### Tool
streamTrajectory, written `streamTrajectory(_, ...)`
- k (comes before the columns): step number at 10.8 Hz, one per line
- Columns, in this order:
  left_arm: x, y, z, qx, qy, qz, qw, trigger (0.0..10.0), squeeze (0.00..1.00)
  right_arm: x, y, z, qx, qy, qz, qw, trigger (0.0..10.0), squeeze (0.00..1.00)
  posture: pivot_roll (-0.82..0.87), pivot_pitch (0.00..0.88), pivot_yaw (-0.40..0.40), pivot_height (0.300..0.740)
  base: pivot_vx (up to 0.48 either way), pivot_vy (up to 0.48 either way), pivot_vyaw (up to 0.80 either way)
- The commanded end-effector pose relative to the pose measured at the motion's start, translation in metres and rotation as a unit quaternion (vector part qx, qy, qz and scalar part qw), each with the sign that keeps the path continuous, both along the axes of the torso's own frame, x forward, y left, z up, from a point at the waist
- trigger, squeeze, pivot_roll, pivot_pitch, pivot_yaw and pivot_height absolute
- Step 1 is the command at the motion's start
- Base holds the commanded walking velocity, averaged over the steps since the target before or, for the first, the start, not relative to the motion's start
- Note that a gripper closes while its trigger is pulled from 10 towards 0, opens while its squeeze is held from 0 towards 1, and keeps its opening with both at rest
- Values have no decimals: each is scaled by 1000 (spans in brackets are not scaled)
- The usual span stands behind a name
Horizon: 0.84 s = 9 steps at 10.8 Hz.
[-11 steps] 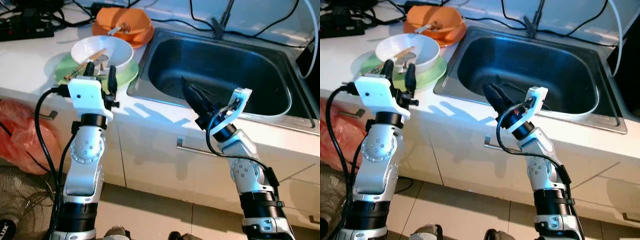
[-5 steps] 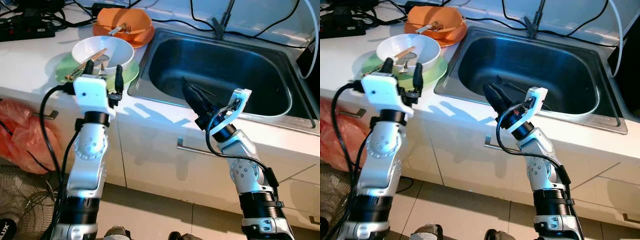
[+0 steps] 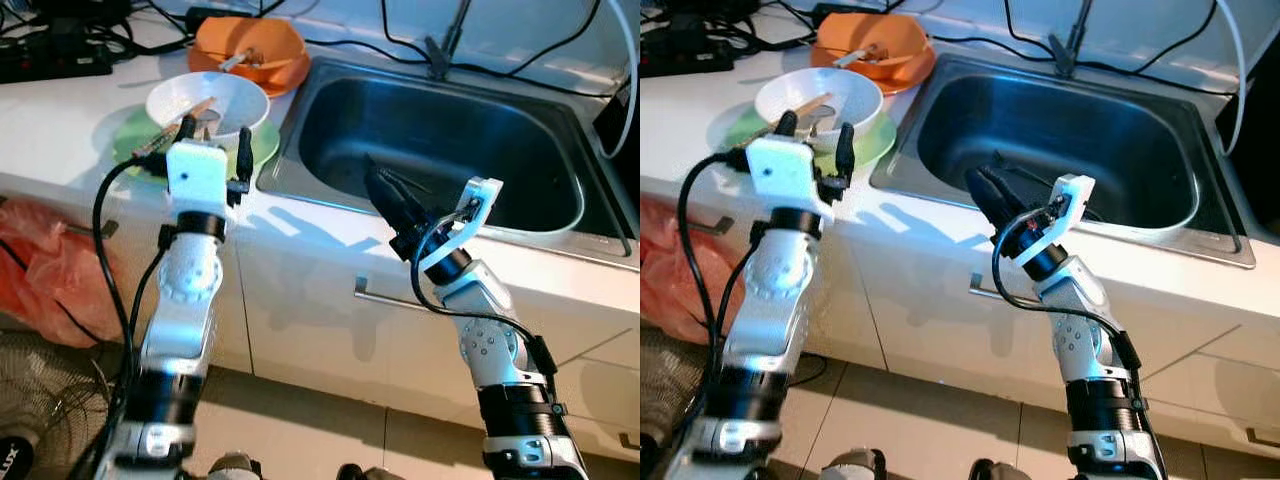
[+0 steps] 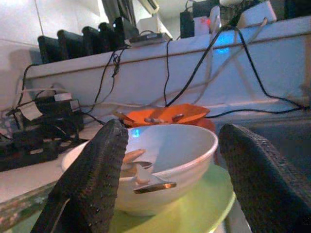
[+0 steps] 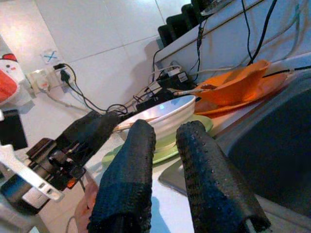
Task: Kitchen organization
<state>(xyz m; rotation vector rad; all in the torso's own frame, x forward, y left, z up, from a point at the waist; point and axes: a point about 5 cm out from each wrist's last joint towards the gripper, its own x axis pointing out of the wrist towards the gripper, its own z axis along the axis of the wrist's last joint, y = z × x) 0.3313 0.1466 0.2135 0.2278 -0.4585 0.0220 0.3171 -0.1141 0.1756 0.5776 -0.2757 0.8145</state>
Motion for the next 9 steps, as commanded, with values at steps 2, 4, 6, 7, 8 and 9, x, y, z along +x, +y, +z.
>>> streamTrajectory(2,5,-1,-1,15,5,11,1000,10000,0,-2,-3,0,-2,-2,-4,1000,10000,0,226,109,-75,740,0,0,0)
streamTrajectory(4,7,0,-2,15,11,19,1000,10000,0,-2,-3,0,-2,-2,-4,1000,10000,0,225,111,-74,740,0,0,0)
streamTrajectory(6,10,2,-5,14,16,24,1000,10000,0,-2,-3,-1,-2,-1,-6,1000,10000,0,226,113,-74,740,0,0,0)
streamTrajectory(7,10,2,-6,13,17,24,999,9059,0,-2,-3,-1,-2,-1,-6,1000,10000,0,226,113,-73,740,0,0,0)
streamTrajectory(8,10,2,-6,11,16,25,1000,0,0,-3,-3,-1,-2,-1,-6,1000,10000,0,224,112,-72,740,0,0,0)
streamTrajectory(9,11,2,-6,11,17,24,1000,0,0,-3,-3,-1,-2,0,-7,1000,10000,0,223,111,-71,740,0,0,0)
